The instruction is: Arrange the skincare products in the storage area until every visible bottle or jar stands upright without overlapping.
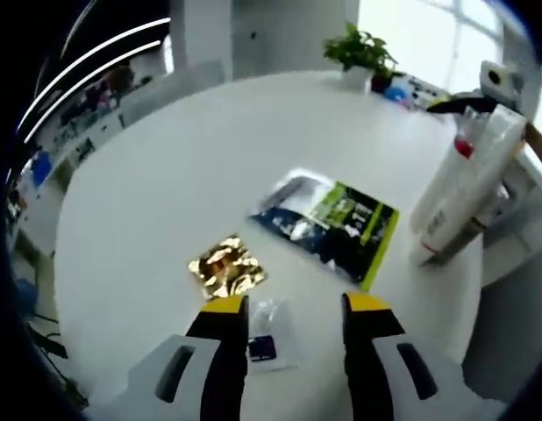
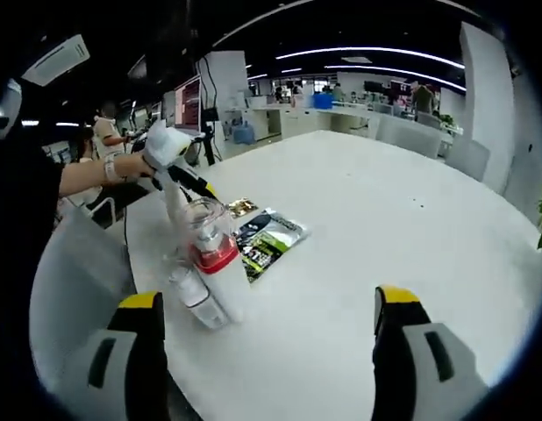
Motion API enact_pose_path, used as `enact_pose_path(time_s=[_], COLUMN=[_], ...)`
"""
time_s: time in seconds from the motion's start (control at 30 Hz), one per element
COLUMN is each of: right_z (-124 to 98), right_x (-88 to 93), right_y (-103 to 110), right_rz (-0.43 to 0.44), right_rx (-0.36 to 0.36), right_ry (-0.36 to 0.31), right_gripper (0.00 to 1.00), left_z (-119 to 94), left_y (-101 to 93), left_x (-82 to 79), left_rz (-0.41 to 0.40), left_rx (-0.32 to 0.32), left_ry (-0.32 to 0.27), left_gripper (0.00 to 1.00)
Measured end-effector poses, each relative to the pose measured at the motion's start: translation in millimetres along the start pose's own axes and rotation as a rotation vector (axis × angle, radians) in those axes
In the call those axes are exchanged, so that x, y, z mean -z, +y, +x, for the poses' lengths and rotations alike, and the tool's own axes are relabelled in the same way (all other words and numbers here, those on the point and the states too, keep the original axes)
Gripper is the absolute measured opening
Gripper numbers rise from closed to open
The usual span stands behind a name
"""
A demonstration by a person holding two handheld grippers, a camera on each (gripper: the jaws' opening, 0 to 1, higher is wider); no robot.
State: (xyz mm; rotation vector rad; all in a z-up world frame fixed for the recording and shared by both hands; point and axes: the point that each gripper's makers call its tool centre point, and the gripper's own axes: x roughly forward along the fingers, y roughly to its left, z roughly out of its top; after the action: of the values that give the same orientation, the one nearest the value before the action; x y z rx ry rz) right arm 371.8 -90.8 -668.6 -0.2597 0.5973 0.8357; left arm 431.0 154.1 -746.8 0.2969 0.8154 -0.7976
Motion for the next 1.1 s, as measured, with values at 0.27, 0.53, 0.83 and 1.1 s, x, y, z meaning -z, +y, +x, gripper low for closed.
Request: enact_pose_path(time_s=[0.27, 0.53, 0.83, 1.1], right_z=[16, 40, 77, 109], right_x=[10.9, 0.2, 1.3, -6.8], right_y=[-30, -52, -57, -44], right_rz=[-0.023, -0.013, 0.051, 0.113], right_rx=[0.059, 0.097, 0.093, 0.018], right_ry=[0.068, 0.070, 0.113, 0.096], right_gripper=[0.99, 0.96, 0.95, 0.90], left_z=[5, 12, 28, 35], left_y=[-6.9, -15.5, -25.2, -28.2], left_x=[-4.5, -17.8, -19.0, -34.8], left_rz=[-0.049, -0.143, -0.225, -0.319], left_rx=[0.029, 0.075, 0.127, 0.162], left_ry=[-0.022, -0.066, -0.053, -0.101], left_gripper=[0.49, 0.59, 0.62, 0.61])
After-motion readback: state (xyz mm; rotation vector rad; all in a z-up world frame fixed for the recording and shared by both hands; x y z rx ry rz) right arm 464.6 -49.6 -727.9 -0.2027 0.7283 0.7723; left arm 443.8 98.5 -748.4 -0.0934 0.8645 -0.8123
